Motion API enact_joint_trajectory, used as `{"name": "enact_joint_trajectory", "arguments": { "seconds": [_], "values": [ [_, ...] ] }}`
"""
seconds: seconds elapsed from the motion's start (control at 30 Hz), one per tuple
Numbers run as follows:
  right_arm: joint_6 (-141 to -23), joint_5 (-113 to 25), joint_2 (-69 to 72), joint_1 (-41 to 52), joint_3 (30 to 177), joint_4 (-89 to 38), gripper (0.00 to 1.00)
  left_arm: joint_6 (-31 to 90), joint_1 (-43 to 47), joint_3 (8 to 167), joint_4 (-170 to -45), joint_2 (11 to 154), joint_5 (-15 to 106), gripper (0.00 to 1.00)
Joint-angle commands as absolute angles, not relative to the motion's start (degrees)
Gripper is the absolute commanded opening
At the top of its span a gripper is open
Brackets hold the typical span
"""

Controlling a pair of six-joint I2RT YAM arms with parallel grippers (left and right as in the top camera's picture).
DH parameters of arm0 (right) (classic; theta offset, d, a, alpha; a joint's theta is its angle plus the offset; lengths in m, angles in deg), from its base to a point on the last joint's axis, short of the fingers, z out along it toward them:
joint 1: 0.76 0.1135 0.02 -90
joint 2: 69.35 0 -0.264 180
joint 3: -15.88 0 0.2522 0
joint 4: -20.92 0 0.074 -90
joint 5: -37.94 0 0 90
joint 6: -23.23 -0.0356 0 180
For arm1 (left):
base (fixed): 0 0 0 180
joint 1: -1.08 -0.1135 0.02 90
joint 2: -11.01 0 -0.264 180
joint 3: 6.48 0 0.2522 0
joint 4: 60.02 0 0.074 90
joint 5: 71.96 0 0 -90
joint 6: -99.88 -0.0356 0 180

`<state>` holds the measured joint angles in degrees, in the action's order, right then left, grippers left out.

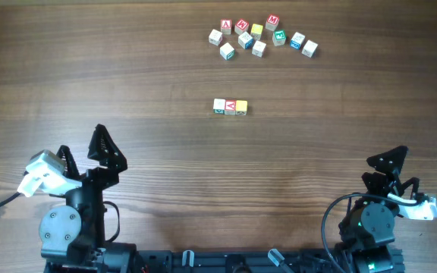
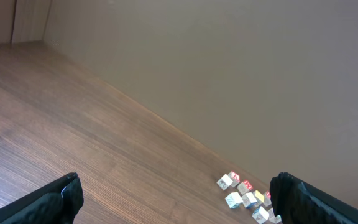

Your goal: Form a horizontal line

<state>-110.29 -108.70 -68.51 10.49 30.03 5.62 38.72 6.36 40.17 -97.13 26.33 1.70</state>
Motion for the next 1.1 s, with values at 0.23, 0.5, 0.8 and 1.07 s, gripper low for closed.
{"name": "enact_joint_trajectory", "arguments": {
  "seconds": [0.23,0.5,0.8,1.07],
  "values": [
    [-110.7,-109.3,-68.8,10.4,29.9,5.8,1.00,38.8,6.1,40.0,-98.0,25.8,2.6,1.00],
    [-110.7,-109.3,-68.8,10.4,29.9,5.8,1.00,38.9,6.1,40.0,-98.2,25.8,2.4,1.00],
    [-110.7,-109.3,-68.8,10.4,29.9,5.8,1.00,38.8,5.5,28.9,-87.1,22.4,2.3,1.00],
    [-110.7,-109.3,-68.8,10.4,29.9,5.8,1.00,38.9,1.6,14.3,-80.9,11.3,2.6,1.00]
  ]
}}
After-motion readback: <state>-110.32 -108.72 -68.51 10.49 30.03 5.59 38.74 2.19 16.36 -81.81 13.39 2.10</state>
